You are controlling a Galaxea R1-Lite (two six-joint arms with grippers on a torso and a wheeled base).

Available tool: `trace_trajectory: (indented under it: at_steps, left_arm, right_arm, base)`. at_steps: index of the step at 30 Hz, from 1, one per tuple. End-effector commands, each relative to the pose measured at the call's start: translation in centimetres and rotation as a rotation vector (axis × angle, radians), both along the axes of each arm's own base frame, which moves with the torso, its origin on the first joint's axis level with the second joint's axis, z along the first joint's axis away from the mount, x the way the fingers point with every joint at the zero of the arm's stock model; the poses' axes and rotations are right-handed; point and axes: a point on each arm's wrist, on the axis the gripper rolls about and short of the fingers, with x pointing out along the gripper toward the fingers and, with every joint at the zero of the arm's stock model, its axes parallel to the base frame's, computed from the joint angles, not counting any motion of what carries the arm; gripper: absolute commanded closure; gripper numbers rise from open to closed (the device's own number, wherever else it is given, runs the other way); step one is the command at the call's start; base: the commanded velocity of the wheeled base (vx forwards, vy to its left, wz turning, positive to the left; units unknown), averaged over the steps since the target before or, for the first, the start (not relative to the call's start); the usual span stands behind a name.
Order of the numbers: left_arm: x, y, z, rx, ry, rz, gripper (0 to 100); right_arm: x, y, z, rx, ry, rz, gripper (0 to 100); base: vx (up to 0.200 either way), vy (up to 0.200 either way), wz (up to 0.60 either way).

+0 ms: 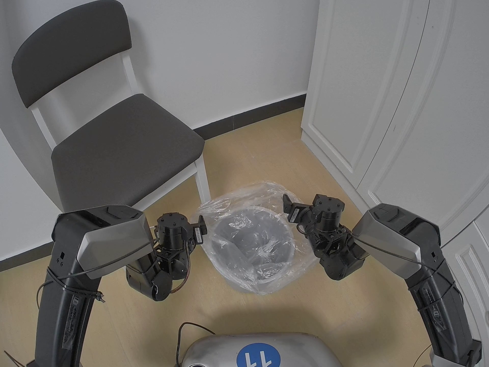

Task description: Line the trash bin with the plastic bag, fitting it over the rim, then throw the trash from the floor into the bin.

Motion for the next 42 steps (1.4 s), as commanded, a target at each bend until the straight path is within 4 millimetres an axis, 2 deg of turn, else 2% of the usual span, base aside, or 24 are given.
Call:
trace_trajectory:
  at_steps: [1,2,6,13,22,42]
  left_arm:
    - [0.4,0.0,-0.2,-0.005,-0.006,0.005,0]
    - [0.7,0.2,-0.6,-0.005,-0.008,0.011,0]
    - [1.3,0.3,-0.6,-0.031,-0.025,0.024,0]
    - [2.3,0.4,-0.8,-0.080,-0.055,0.042,0]
    - [2.5,0.4,-1.5,-0.082,-0.048,0.045,0]
    - [2.6,1.6,-2.5,-0.030,-0.007,0.094,0]
  right_arm:
    - [0.1,0.5,-2.0,-0.004,0.020,0.008,0]
    - [0.3,0.8,-3.0,0.015,0.031,0.011,0]
    - [0.7,1.0,-3.8,0.023,0.026,0.011,0]
    - [1.7,0.9,-3.9,0.062,0.001,0.001,0]
    - [3.2,0.9,-4.2,0.121,0.036,-0.015,0]
    - [3.4,0.5,-5.8,0.052,0.205,-0.038,0]
  base:
    - [0.000,0.000,0.00]
    - [0.000,0.000,0.00]
    - [0.000,0.000,0.00]
    - [0.000,0.000,0.00]
    - [0.000,0.000,0.00]
    - [0.000,0.000,0.00]
